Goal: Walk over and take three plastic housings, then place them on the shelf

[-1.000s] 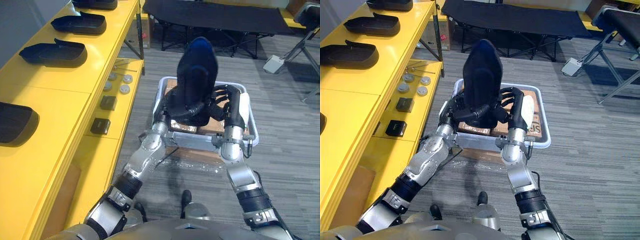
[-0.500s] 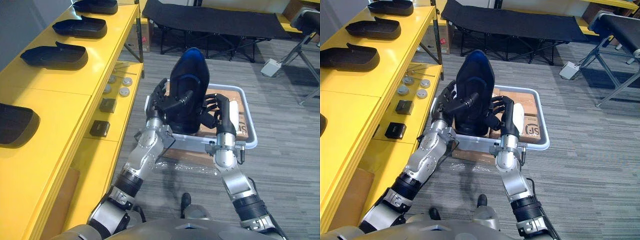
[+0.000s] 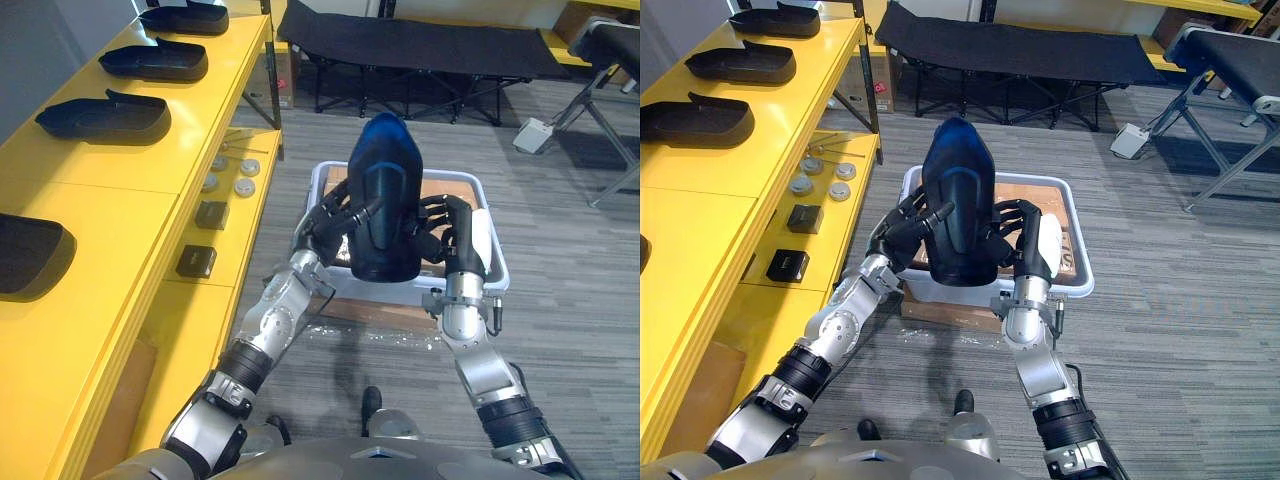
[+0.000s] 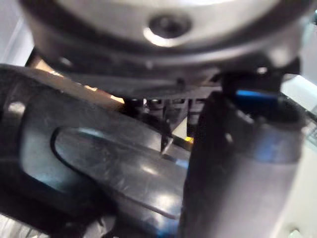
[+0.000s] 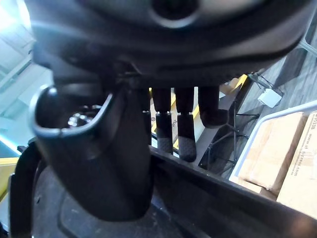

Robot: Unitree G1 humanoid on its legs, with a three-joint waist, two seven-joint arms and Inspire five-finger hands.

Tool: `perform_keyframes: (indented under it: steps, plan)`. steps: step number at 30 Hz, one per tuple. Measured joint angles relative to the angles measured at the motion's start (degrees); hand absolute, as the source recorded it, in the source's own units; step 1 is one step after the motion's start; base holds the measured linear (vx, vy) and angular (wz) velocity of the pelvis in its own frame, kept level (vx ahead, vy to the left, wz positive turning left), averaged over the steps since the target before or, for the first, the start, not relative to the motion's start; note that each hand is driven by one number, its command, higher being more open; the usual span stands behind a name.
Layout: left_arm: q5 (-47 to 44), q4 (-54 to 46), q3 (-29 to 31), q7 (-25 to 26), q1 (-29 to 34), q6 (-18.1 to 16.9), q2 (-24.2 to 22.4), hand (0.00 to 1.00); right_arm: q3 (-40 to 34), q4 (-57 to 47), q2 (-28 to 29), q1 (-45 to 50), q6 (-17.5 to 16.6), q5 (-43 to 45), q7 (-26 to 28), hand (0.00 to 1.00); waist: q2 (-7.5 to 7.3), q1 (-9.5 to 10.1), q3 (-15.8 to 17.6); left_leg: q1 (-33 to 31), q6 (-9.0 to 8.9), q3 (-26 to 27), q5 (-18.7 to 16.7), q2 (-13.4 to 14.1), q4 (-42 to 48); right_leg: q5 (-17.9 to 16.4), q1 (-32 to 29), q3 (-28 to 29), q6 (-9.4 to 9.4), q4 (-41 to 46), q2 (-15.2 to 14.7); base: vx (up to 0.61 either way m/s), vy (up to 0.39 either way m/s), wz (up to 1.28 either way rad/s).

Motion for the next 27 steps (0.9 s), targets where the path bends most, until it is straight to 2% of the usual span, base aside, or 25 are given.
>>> perform_keyframes:
  steps: [3,9,13,20,21,27]
  plan:
    - [-0.4,0.3,-2.4,-4.0,0.1,-0.3,1.7,0.00,0.1,0.0,0.1,0.0,0.0,0.7,0.5,0.00,-0.11,0.03,0.0,0.0,0.02,0.2,0.0,0.0,0.0,0.2,-0.1,0.1,-0.03,0.0,0.0,-0.03,-0.010,-0.02]
    - [0.4,4.1,-1.5,-5.2,0.4,-6.3,2.6,0.00,2.7,0.0,0.2,0.0,-2.0,2.3,2.2,0.00,-0.98,-0.45,-0.3,0.0,0.08,0.4,0.1,0.0,0.0,0.2,-0.3,0.3,-0.08,0.0,0.0,-0.04,-0.014,-0.02]
    - [1.0,3.5,-2.6,-5.2,0.4,-7.2,2.7,0.00,1.9,0.0,0.2,0.0,-2.0,2.3,2.3,0.00,-1.03,0.10,-0.4,-0.1,0.10,0.4,0.1,-0.2,0.0,0.3,-0.3,0.2,-0.01,0.0,-0.2,-0.03,-0.006,0.01]
    - [2.7,3.2,-2.6,-4.9,0.4,-7.4,2.7,0.00,1.8,0.0,0.1,0.0,-1.9,2.6,2.4,0.00,-1.06,-0.78,-0.4,-0.2,0.10,0.5,0.1,-0.2,0.0,0.3,-0.5,0.3,-0.01,0.0,-0.2,0.00,0.000,0.00]
    - [2.9,3.0,-2.7,-4.6,0.4,-7.5,2.7,0.00,1.8,0.0,0.1,0.0,-1.9,3.0,2.4,1.00,-1.06,-0.86,-0.4,-0.2,0.10,0.5,0.1,-0.2,0.0,0.3,-0.6,0.3,-0.01,0.0,-0.2,0.00,0.000,0.00]
    - [7.6,0.5,-4.3,-1.3,0.4,-8.2,2.7,0.00,2.7,0.0,0.3,0.1,-2.5,4.8,2.9,1.00,-1.07,-0.92,-0.4,-0.3,0.10,0.5,0.1,-0.2,0.0,0.3,-0.7,0.3,-0.01,0.0,-0.2,0.00,0.000,0.00]
